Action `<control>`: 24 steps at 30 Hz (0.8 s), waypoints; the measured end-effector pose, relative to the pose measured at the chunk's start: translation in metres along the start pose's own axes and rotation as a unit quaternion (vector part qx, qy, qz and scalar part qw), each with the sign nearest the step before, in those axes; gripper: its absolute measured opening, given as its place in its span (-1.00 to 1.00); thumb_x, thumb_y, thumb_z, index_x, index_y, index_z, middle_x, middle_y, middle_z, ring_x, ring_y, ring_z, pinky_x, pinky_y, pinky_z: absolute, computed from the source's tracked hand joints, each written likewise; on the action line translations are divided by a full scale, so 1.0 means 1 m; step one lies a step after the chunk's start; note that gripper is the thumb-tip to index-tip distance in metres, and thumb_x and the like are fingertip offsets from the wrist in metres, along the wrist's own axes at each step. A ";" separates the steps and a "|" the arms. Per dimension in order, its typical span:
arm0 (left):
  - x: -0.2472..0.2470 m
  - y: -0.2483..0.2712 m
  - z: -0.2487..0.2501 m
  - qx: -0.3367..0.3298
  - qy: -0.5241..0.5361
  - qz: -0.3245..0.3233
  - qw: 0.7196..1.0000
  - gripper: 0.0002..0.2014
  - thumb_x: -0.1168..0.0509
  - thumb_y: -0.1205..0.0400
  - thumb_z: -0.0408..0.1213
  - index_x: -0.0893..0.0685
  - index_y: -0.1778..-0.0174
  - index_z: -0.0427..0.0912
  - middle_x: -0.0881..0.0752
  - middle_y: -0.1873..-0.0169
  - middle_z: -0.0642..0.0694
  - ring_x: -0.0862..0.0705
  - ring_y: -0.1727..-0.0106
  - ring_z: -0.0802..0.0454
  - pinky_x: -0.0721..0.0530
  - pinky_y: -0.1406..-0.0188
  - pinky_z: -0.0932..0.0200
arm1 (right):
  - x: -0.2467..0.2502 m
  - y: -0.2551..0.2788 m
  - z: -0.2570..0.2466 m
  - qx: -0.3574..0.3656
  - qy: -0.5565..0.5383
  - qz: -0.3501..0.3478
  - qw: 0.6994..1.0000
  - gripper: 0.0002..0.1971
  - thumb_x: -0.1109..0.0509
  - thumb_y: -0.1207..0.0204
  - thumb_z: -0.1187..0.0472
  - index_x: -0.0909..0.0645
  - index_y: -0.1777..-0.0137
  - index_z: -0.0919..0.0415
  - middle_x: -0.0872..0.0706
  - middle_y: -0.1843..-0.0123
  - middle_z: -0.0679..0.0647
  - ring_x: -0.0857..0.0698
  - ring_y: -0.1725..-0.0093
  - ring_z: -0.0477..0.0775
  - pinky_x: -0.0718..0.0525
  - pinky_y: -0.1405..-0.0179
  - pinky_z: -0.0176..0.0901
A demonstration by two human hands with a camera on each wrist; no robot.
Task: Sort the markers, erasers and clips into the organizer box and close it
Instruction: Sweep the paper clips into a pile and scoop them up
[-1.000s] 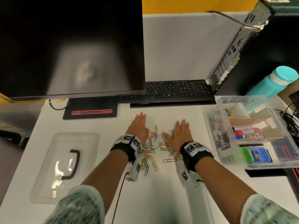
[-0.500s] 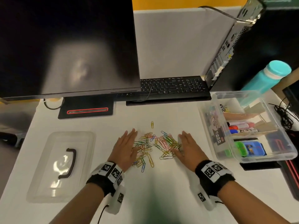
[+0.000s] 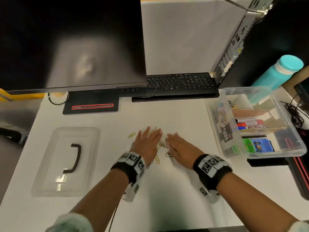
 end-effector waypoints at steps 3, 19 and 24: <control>0.003 0.037 -0.024 0.021 0.089 0.079 0.993 -0.35 -0.07 -0.64 -0.04 0.04 -0.64 0.11 0.08 -0.67 0.11 0.10 -0.68 -0.16 0.03 -0.65 -0.24 | 0.018 0.033 0.019 -0.052 -0.024 0.097 0.994 -0.38 -0.34 -0.54 -0.09 -0.31 -0.55 0.08 -0.38 -0.49 0.05 -0.38 -0.43 0.09 -0.46 -0.39 -0.08; -0.009 0.021 -0.013 0.057 0.236 -0.023 0.970 -0.01 -0.55 -0.38 -0.18 -0.09 -0.63 -0.10 -0.20 -0.38 -0.15 -0.47 -0.39 -0.15 -0.48 -0.44 0.10 | -0.003 0.014 0.027 -0.172 -0.119 0.031 0.977 -0.04 -0.61 -0.30 0.06 -0.11 -0.62 -0.05 -0.22 -0.32 0.15 -0.54 -0.30 0.27 -0.50 -0.42 0.01; 0.008 0.046 -0.025 0.120 0.214 0.044 0.968 -0.16 -0.53 -0.40 -0.08 -0.25 -0.54 -0.06 -0.30 -0.34 -0.10 -0.49 -0.33 -0.07 -0.53 -0.38 0.05 | 0.000 0.022 0.037 -0.170 -0.151 0.040 0.973 -0.04 -0.63 -0.27 0.05 -0.13 -0.59 0.00 -0.21 -0.33 0.13 -0.55 -0.30 0.23 -0.51 -0.41 -0.02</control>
Point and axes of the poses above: each hand's wrist, its own y-axis away from the middle knuckle, its own x-axis out of the back of the hand, z = x × y, the point moved 6 cm from there along -y, towards the middle knuckle
